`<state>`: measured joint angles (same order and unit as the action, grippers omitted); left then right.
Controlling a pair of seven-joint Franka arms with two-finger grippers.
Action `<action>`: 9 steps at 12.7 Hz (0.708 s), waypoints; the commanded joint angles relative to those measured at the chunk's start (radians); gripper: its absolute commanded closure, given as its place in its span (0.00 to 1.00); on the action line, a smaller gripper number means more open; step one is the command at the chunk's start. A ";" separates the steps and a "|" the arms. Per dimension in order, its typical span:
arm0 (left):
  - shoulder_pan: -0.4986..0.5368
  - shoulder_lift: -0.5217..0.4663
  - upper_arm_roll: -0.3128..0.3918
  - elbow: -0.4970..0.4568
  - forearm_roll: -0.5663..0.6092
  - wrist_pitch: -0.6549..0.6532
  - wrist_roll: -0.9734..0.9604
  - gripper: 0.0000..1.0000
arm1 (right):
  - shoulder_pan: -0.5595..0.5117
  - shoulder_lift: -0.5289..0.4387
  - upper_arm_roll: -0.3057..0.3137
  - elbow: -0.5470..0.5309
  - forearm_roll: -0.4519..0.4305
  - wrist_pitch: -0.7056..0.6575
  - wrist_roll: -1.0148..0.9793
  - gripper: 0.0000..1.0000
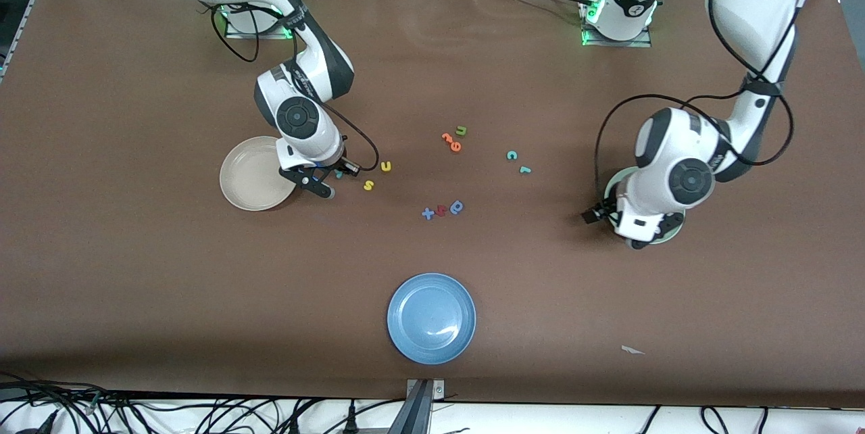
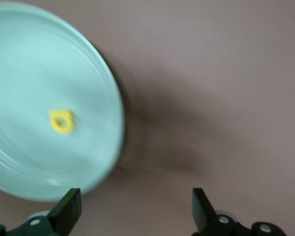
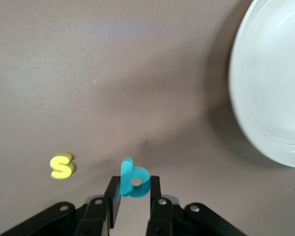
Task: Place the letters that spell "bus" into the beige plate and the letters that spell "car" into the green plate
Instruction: 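Release the b on the cream plate while the left gripper grasps teal c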
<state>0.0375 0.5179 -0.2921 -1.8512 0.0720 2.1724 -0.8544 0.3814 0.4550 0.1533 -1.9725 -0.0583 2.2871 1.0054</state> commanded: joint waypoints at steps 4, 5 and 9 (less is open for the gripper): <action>-0.002 -0.004 -0.176 -0.064 -0.015 0.016 -0.265 0.10 | -0.006 -0.104 -0.130 -0.023 -0.012 -0.166 -0.295 0.80; -0.002 -0.005 -0.193 -0.100 -0.014 0.059 -0.285 0.12 | -0.007 -0.104 -0.161 -0.051 -0.008 -0.153 -0.357 0.80; -0.039 -0.009 -0.246 -0.212 0.053 0.193 -0.275 0.13 | -0.012 -0.095 -0.233 -0.150 0.005 -0.032 -0.504 0.80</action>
<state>0.0179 0.5223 -0.5267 -2.0147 0.0827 2.3219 -1.1309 0.3710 0.3747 -0.0598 -2.0691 -0.0600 2.2024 0.5592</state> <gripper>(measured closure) 0.132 0.722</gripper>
